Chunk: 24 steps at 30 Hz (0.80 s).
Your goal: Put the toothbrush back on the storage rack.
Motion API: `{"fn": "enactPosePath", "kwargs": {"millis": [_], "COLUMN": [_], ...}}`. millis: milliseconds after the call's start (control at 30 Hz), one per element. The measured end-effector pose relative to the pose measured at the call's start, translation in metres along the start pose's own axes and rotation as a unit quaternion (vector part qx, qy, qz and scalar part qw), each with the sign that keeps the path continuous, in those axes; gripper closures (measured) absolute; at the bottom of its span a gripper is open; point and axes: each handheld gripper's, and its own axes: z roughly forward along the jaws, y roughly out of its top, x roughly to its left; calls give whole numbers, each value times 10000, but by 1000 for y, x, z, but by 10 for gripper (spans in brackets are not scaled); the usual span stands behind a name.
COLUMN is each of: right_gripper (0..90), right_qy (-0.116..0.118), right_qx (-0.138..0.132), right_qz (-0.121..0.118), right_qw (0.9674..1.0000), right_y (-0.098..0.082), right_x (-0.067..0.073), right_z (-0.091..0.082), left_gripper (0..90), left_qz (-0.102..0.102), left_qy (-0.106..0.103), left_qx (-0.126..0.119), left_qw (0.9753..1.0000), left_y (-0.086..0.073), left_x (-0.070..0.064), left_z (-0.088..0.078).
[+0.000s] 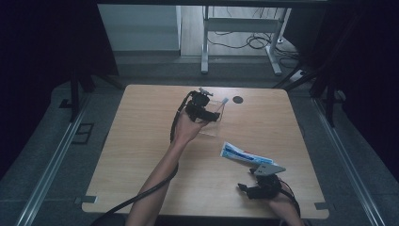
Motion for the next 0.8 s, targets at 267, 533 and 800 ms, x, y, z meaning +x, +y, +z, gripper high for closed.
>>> {"fn": "enactPosePath", "kwargs": {"millis": [267, 533, 800], "right_gripper": [215, 215, 215], "right_qy": [-2, -8, -5], "right_qx": [0, -1, 2], "right_qz": [-1, -8, -4], "right_qw": [10000, 10000, 10000], "right_y": [0, 0, 0], "right_x": [0, 0, 0], "right_z": [0, 0, 0], "left_gripper": [151, 139, 137], "left_qz": [6, 65, 213], "left_qy": [-63, -158, -178], "left_qx": [-47, -92, -78], "left_qw": [10000, 9998, 9996], "left_y": [-10, -16, -24], "left_x": [-1, -1, -8], "left_z": [-8, -15, -23]}}
